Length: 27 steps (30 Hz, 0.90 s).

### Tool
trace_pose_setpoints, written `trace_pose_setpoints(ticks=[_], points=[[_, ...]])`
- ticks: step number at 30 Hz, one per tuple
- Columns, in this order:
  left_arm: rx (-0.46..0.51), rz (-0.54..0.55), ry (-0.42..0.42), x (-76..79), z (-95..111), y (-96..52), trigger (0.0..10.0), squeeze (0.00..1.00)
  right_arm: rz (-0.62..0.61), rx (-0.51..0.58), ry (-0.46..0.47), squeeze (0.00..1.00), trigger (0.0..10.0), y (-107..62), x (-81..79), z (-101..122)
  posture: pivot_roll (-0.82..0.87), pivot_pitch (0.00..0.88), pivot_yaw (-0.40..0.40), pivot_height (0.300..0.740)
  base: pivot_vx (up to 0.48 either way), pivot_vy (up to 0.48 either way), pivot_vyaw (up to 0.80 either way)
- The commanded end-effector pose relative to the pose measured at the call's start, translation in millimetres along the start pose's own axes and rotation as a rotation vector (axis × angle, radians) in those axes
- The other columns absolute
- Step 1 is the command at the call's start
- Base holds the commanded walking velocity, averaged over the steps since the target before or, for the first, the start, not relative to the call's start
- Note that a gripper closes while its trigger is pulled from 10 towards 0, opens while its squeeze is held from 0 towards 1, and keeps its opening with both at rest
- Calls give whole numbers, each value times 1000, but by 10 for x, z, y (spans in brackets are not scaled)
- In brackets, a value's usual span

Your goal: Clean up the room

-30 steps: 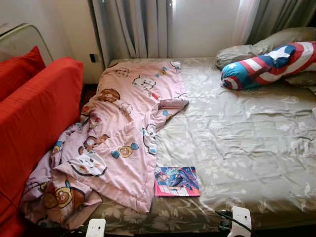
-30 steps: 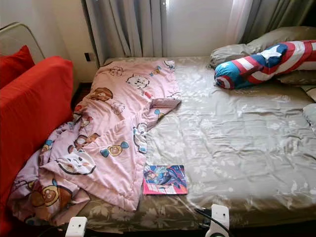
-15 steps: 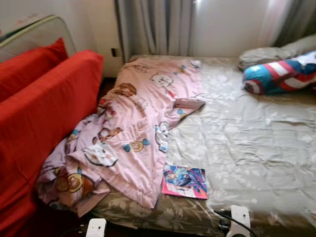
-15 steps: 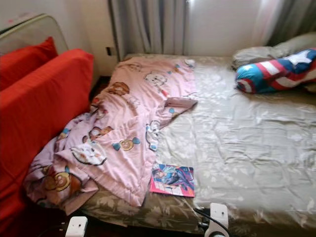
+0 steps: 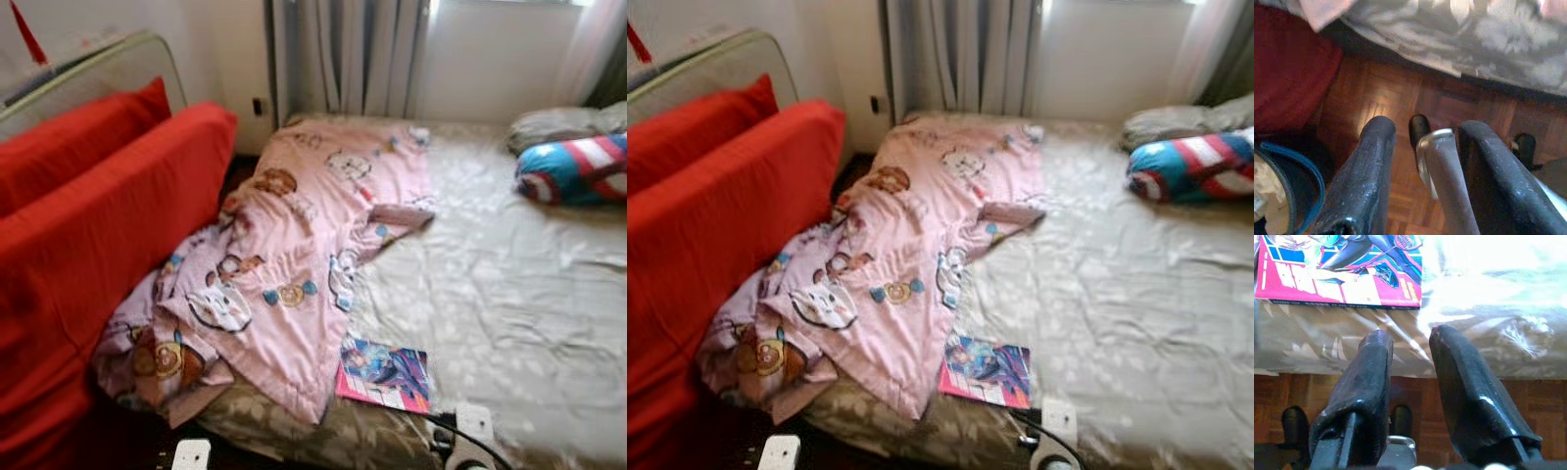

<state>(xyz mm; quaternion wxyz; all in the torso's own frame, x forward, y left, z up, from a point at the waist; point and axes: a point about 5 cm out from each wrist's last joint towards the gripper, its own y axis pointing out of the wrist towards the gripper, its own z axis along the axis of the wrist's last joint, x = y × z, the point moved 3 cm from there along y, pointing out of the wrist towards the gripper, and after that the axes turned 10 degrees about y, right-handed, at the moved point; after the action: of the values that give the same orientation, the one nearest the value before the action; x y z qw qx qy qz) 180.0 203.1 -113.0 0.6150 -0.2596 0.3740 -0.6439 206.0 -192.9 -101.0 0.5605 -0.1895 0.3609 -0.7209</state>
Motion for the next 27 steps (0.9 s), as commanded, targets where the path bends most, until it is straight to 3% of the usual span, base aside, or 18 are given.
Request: trace_pose_setpoints(ticks=[1, 6, 14, 27], points=[[-12, -2, -4, 5, -26, -4, 10000, 0, -4, 11, -2, 0, 10000, -1, 24, 22, -19, 0, -2, 740, 255, 0, 0], [-11, -2, -3, 6, -25, -4, 10000, 0, -1, 16, -14, 0, 10000, 2, 18, 34, -18, 0, -4, 740, 254, 0, 0], [4, -5, -3, 7, -12, -5, 10000, 0, 30, 30, -35, 0, 10000, 8, -56, 60, -20, 0, -4, 740, 0, 0, 0], [115, 17, -46, -7, 98, -22, 10000, 0, 104, 113, -50, 0, 10000, 25, -215, 234, -14, 2, -6, 740, 0, 0, 0]])
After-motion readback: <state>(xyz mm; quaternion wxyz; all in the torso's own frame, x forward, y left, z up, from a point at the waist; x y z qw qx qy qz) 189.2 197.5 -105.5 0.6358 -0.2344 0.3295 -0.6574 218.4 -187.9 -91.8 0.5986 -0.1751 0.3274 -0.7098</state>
